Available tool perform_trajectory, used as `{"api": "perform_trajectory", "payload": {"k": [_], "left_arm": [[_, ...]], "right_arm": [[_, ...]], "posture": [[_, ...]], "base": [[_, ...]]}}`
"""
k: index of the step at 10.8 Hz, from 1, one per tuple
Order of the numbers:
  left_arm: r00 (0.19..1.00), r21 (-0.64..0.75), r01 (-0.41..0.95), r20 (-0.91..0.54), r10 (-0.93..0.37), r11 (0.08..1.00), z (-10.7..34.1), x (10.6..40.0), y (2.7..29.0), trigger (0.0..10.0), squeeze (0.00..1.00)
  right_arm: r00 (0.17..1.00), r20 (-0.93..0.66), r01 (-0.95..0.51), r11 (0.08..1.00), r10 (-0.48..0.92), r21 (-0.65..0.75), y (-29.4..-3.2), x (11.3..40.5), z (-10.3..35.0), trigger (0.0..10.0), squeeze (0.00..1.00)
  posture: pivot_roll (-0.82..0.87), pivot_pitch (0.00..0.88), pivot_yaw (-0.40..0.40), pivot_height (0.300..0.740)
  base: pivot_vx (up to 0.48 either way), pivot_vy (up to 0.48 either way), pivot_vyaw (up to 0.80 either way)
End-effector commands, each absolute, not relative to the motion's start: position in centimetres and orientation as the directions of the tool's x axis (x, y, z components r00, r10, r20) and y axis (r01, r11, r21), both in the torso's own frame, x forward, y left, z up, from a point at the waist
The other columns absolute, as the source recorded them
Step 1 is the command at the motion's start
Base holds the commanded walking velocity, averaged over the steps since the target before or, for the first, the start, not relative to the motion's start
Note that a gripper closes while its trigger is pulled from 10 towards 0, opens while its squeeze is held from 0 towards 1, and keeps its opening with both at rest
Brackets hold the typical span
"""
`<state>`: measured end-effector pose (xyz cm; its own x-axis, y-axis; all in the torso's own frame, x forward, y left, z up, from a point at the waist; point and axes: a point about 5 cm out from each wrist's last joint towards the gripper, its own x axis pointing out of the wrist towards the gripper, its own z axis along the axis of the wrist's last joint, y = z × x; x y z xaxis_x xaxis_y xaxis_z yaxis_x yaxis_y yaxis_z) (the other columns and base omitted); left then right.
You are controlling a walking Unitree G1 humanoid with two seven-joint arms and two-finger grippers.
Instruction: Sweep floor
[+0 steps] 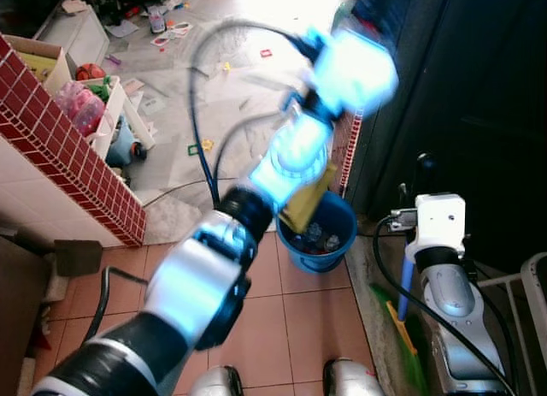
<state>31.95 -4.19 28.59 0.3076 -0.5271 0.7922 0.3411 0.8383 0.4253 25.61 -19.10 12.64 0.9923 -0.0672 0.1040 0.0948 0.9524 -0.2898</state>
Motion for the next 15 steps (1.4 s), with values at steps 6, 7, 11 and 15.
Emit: {"api": "perform_trajectory", "payload": {"k": [6,7,11,15], "left_arm": [[0.090,0.453,0.645,0.755,-0.649,0.615,25.9,25.5,-10.1,10.0,0.00],[0.158,0.366,0.683,0.771,-0.617,0.632,26.4,25.8,-10.4,10.0,0.00],[0.182,0.364,0.698,0.743,-0.644,0.617,25.5,25.7,-10.5,10.0,0.00],[0.240,0.349,0.664,0.738,-0.631,0.661,26.2,27.0,-9.7,10.0,0.00]], "right_arm": [[0.994,0.111,0.052,0.955,-0.021,-0.292,-18.1,27.3,12.9,10.0,0.00],[0.993,0.113,0.049,0.955,-0.016,-0.294,-18.1,27.5,12.9,10.0,0.00],[0.992,0.124,0.047,0.954,-0.010,-0.296,-18.2,28.2,12.9,10.0,0.00],[0.989,0.147,0.037,0.955,0.007,-0.293,-17.5,29.0,13.5,10.0,0.00]], "posture": [[-0.24,0.076,0.092,0.740],[-0.24,0.072,0.090,0.740],[-0.23,0.051,0.091,0.740],[-0.22,0.034,0.091,0.740]], "base": [[0.000,0.000,0.00],[0.000,0.000,0.00],[0.000,0.000,0.00],[0.000,0.000,0.00]]}}
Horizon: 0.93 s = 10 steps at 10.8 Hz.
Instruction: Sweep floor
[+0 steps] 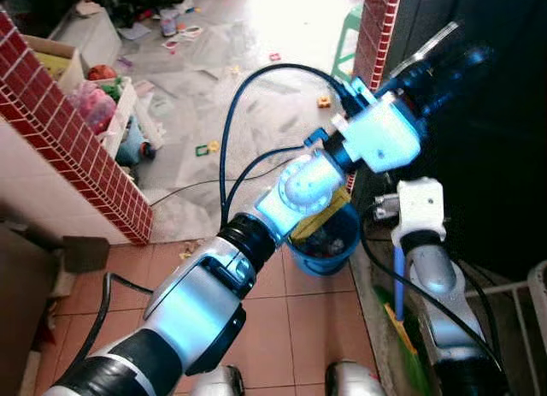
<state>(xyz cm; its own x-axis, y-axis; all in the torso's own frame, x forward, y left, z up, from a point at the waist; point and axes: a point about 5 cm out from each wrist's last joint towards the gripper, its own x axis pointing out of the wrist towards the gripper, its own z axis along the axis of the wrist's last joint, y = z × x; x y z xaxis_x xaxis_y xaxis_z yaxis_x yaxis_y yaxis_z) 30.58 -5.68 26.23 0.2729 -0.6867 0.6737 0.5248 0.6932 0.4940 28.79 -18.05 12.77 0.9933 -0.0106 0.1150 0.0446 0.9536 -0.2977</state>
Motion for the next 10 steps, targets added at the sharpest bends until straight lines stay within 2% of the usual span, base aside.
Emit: {"api": "perform_trajectory", "payload": {"k": [1,2,3,4,5,8,9,10], "left_arm": [[0.229,0.372,0.632,0.748,-0.622,0.680,26.6,27.2,-9.4,10.0,0.00],[0.278,0.301,0.614,0.783,-0.557,0.730,28.7,28.7,-8.2,10.0,0.00],[0.261,0.276,0.538,0.844,-0.469,0.796,32.2,29.8,-6.0,10.0,0.00],[0.263,0.257,0.411,0.885,-0.384,0.875,35.4,31.4,-2.4,10.0,0.00],[0.282,0.252,0.346,0.891,-0.357,0.904,36.1,32.2,-0.8,10.0,0.00],[0.375,0.251,0.084,0.889,-0.264,0.964,36.5,34.1,6.7,10.0,0.00],[0.400,0.252,0.038,0.883,-0.246,0.967,36.4,34.4,7.8,10.0,0.00],[0.503,0.285,-0.050,0.835,-0.222,0.957,34.4,35.5,10.4,10.0,0.00]], "right_arm": [[0.988,0.152,0.035,0.956,0.010,-0.292,-17.2,29.2,13.7,10.0,0.00],[0.987,0.159,0.029,0.957,0.018,-0.289,-16.6,29.7,13.9,10.0,0.00],[0.987,0.157,0.019,0.958,0.027,-0.285,-16.3,29.9,13.8,10.0,0.00],[0.989,0.144,-0.001,0.960,0.043,-0.278,-16.0,30.3,13.4,10.0,0.00],[0.989,0.137,-0.016,0.961,0.056,-0.276,-15.7,30.6,13.2,10.0,0.00],[0.990,0.088,-0.080,0.959,0.108,-0.273,-14.7,32.0,12.4,10.0,0.00],[0.990,0.084,-0.088,0.958,0.116,-0.274,-14.6,32.2,12.3,10.0,0.00],[0.989,0.072,-0.103,0.956,0.128,-0.274,-14.5,32.5,12.0,10.0,0.00]], "posture": [[-0.22,0.028,0.090,0.740],[-0.21,0.021,0.088,0.740],[-0.18,0.007,0.076,0.740],[-0.14,0.000,0.061,0.740],[-0.12,0.000,0.054,0.740],[-0.04,0.000,0.020,0.740],[-0.03,0.000,0.017,0.740],[-0.03,0.000,0.015,0.740]], "base": [[0.000,0.000,0.00],[0.000,0.000,0.00],[0.000,0.000,0.00],[0.000,0.000,0.00],[0.000,0.000,0.00],[0.000,0.000,0.00],[0.000,0.000,0.00],[0.000,0.000,0.00]]}}
